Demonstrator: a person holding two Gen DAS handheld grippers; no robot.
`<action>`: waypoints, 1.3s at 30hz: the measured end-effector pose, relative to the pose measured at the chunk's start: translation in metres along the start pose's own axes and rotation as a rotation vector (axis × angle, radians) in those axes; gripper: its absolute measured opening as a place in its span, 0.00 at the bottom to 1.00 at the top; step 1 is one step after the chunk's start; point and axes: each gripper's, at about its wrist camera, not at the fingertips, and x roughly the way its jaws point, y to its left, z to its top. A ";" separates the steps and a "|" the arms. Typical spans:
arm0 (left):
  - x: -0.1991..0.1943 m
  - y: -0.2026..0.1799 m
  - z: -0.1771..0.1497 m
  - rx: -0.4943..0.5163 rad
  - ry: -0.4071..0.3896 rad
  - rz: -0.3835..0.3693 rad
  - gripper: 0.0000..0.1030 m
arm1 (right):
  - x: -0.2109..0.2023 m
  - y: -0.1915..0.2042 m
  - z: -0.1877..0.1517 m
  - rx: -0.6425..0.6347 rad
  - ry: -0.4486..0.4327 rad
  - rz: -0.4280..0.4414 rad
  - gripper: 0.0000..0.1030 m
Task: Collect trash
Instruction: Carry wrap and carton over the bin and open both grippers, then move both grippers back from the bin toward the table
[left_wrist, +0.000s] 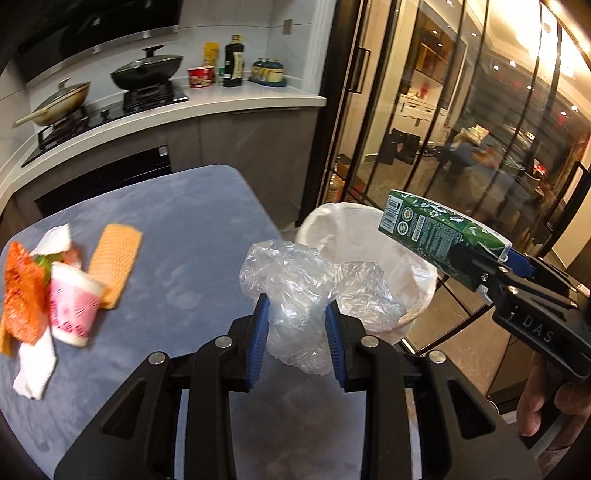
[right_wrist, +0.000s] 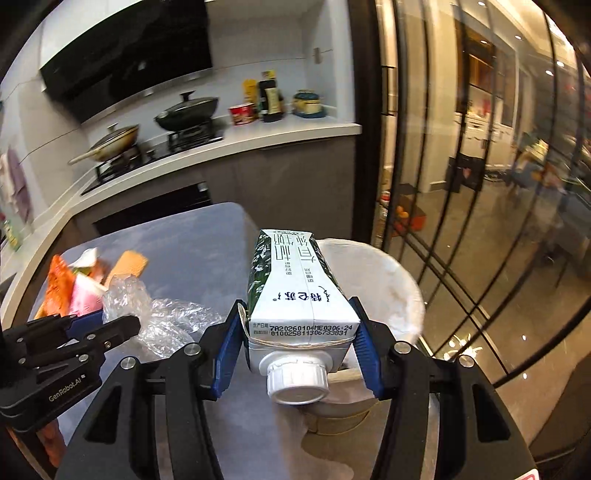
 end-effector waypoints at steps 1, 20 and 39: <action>0.006 -0.006 0.002 0.008 0.004 -0.005 0.28 | 0.004 -0.008 0.001 0.013 0.006 -0.014 0.52; 0.100 -0.063 0.034 0.104 0.087 -0.045 0.29 | 0.097 -0.055 0.002 0.095 0.201 -0.091 0.52; 0.095 -0.062 0.039 0.118 0.005 0.033 0.73 | 0.071 -0.049 0.018 0.111 0.088 -0.127 0.59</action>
